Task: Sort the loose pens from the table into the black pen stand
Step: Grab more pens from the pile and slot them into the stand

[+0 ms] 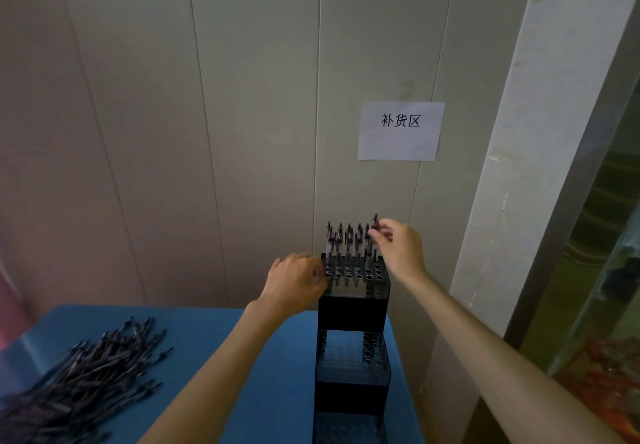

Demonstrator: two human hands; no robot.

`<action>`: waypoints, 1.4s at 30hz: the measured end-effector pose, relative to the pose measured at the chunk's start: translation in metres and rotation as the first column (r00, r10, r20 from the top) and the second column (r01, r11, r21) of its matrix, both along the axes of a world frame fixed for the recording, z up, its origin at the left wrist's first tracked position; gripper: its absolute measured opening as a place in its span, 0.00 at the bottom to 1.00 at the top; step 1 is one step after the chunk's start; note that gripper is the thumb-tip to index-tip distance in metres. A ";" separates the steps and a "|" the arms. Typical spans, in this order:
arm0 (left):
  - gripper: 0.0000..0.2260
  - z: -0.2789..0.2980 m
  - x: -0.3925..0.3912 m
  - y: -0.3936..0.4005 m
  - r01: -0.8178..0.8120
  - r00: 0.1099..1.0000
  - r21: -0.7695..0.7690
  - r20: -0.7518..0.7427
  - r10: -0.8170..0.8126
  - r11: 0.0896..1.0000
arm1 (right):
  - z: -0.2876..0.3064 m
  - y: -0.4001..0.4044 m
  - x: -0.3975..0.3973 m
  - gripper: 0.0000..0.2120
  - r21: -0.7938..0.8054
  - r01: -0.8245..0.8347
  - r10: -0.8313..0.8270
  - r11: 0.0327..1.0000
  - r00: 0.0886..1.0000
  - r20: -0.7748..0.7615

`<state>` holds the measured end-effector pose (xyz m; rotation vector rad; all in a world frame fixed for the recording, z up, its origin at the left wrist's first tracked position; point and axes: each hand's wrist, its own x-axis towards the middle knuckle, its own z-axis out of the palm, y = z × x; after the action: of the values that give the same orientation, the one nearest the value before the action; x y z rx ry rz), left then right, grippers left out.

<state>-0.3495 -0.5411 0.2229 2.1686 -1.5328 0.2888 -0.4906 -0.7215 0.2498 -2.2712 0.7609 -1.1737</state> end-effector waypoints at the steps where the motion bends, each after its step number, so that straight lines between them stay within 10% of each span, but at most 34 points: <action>1: 0.06 0.000 0.000 0.000 0.000 1.000 0.001 0.003 0.000 1.000 | -0.001 0.000 0.000 0.08 -0.015 -0.002 0.001 1.000 0.999 -0.041; 20: 0.06 0.000 -0.002 0.008 -0.050 0.999 0.008 -0.017 0.050 0.999 | -0.023 0.014 -0.016 0.07 -0.016 0.008 -0.010 1.000 0.987 -0.161; 42: 0.16 -0.025 0.023 0.179 -0.362 0.929 0.137 -0.028 0.369 0.922 | -0.066 0.168 0.057 0.10 -0.023 -0.423 0.386 0.906 0.846 -0.367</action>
<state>-0.3268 -0.3625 0.1979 2.5416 -1.1351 0.2537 -0.4341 -0.5534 0.1841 -2.5997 0.3090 -0.6243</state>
